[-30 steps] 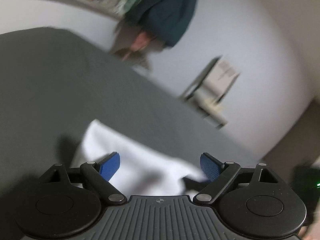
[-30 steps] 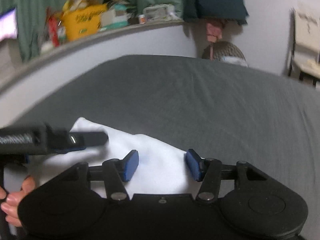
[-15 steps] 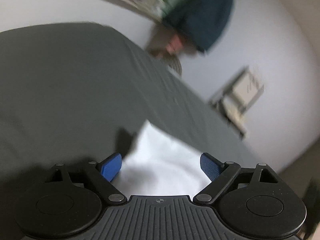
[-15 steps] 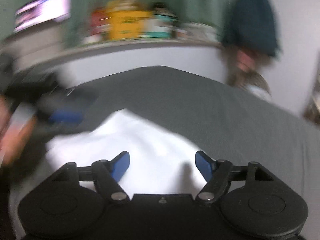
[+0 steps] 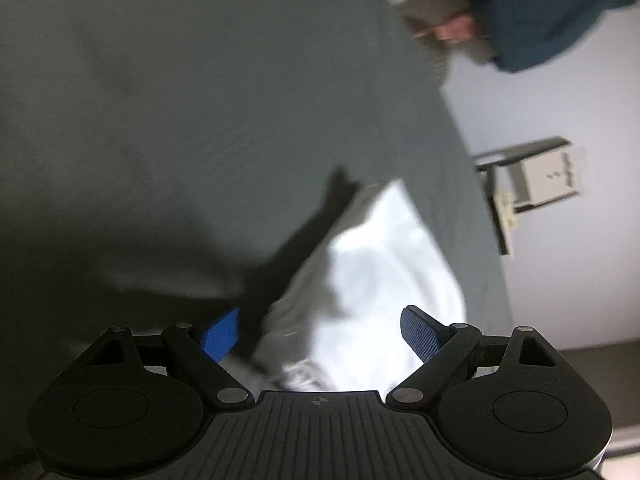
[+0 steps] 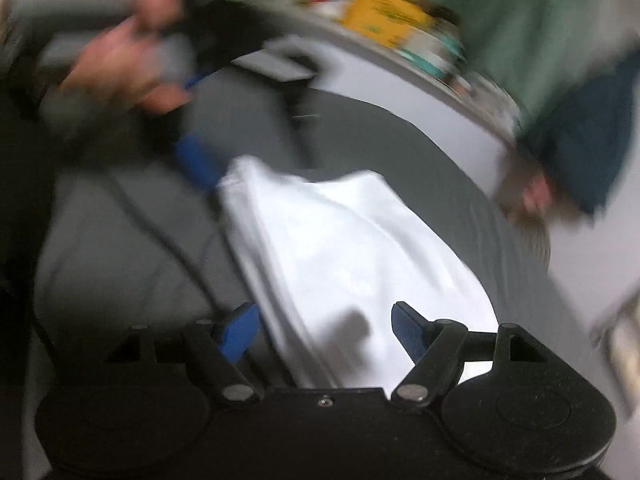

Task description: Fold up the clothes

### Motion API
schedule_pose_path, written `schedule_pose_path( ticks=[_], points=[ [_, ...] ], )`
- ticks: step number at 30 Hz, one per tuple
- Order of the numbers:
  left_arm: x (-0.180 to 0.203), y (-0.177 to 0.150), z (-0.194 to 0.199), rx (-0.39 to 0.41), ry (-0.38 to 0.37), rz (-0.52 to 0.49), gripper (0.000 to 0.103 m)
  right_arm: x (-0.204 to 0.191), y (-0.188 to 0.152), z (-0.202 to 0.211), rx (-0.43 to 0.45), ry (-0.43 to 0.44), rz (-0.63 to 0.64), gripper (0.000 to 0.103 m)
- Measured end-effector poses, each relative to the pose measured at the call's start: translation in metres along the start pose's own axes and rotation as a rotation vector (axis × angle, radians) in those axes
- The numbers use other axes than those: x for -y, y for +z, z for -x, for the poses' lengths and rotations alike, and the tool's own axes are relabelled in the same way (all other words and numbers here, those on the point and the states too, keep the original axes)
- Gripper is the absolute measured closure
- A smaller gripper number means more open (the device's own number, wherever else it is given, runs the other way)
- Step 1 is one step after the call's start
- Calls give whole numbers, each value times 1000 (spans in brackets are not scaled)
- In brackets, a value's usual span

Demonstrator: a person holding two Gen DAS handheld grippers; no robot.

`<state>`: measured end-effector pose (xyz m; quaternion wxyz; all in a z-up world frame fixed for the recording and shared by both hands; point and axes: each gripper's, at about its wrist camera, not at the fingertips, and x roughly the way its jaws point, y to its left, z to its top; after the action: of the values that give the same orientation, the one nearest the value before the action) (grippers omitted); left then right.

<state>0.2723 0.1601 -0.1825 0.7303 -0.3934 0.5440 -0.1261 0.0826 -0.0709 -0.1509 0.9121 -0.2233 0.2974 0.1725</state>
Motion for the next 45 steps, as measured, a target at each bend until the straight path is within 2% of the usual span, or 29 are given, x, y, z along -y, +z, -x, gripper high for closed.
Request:
schedule_pose_path(
  ticks=[4,6,8,10,11,14,17,23,25,26,29,31,33,35,36,37,40,42,45],
  points=[
    [-15,-4,-17,-183,-89,22,14,74,-26,16,22,26,-450,26],
    [-17,-10,-29,-255,-100,23,14,111,-41,12,11,36,-662,26],
    [-18,-13,-29,-235,-110,46,14,144,-58,4,8,73,-860,26],
    [-19,-16,-29,-213,-120,69,14,168,-72,-6,-6,157,-1021,26],
    [-20,-17,-27,-192,-118,82,14,177,-78,-12,-16,198,-1094,26],
    [-18,-24,-20,-133,-98,84,14,191,-90,-29,-52,247,-1248,26],
    [-12,-31,-12,-61,-58,56,15,196,-91,-47,-70,292,-1303,26],
    [10,-42,9,64,68,-57,15,203,-90,-79,-75,373,-1401,28],
    [17,-45,18,125,115,-112,15,206,-88,-86,-73,384,-1398,29],
    [16,-44,24,136,128,-139,20,208,-87,-90,-71,389,-1396,29],
    [11,-41,39,165,161,-221,22,208,-85,-93,-65,390,-1362,33],
    [8,-41,45,170,144,-247,37,207,-84,-92,-59,385,-1336,38],
    [6,-36,52,174,137,-260,47,205,-87,-88,-41,370,-1325,48],
    [6,-27,50,168,98,-247,70,202,-90,-82,-11,354,-1320,54],
    [8,-27,45,169,87,-244,71,200,-92,-78,7,346,-1316,58],
    [10,-28,41,172,80,-249,76,198,-92,-75,23,334,-1314,59],
    [32,-39,37,218,118,-387,78,198,-93,-64,58,306,-1329,61],
    [51,-45,44,248,116,-474,79,206,-93,-51,85,292,-1343,61],
    [96,-56,43,260,51,-571,79,237,-102,-14,156,237,-1317,61]
  ],
)
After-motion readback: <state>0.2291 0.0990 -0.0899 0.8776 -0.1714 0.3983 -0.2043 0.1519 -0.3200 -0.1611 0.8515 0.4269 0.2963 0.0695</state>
